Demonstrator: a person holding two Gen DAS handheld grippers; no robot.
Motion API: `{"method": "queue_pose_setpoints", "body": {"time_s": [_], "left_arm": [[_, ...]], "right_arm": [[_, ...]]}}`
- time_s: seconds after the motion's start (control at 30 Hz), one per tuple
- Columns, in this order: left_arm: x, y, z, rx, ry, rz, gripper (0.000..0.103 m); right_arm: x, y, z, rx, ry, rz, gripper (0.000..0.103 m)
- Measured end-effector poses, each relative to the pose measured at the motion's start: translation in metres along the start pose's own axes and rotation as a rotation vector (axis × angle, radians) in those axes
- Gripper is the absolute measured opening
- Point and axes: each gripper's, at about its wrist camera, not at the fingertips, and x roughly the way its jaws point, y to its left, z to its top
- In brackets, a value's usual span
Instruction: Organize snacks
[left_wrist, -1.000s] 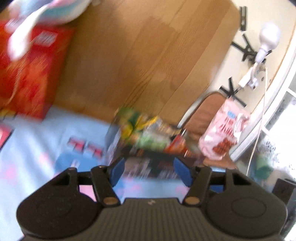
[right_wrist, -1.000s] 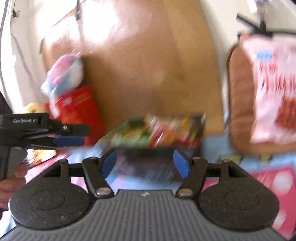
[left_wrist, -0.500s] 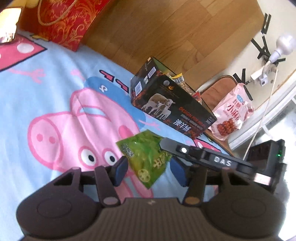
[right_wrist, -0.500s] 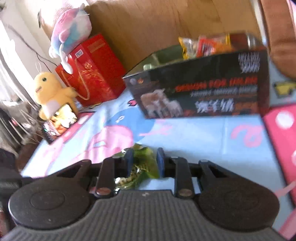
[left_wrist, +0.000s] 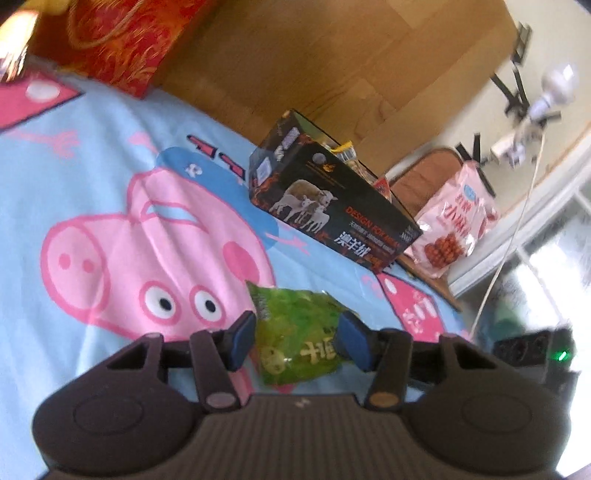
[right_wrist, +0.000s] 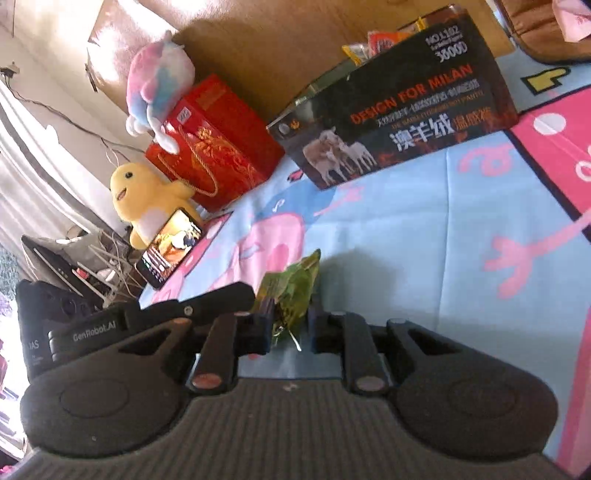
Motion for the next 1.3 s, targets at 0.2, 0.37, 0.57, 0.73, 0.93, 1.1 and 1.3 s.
{"method": "queue_pose_setpoints", "body": {"time_s": [0.2,0.37,0.57,0.73,0.93,1.1,1.3], "left_arm": [[-0.004,0.007,0.004,-0.088,0.01,-0.058,0.062],[0.004,0.0,0.01,-0.122,0.023,-0.135,0.054],[0.02,-0.002,0.011,-0.082,0.041,-0.12,0.011],[0.027,-0.01,-0.002,0.064,0.045,0.013,0.005],[0.023,-0.018,-0.01,0.151,0.0,0.05,0.004],[0.02,-0.013,-0.009,0.123,-0.01,0.039,0.004],[0.017,-0.013,-0.009,0.116,-0.032,0.028,0.004]], "right_arm": [[-0.019,-0.038,0.002,0.23,-0.074,0.1,0.02],[-0.023,-0.062,0.002,0.389,-0.094,0.227,0.02],[-0.027,-0.049,0.004,0.309,-0.107,0.204,0.02],[-0.025,-0.027,0.003,0.158,-0.135,0.089,0.019],[-0.008,0.038,-0.022,-0.354,-0.166,-0.195,0.021],[-0.006,0.024,-0.013,-0.283,-0.147,-0.177,0.021],[-0.007,0.027,-0.016,-0.29,-0.142,-0.17,0.023]]}}
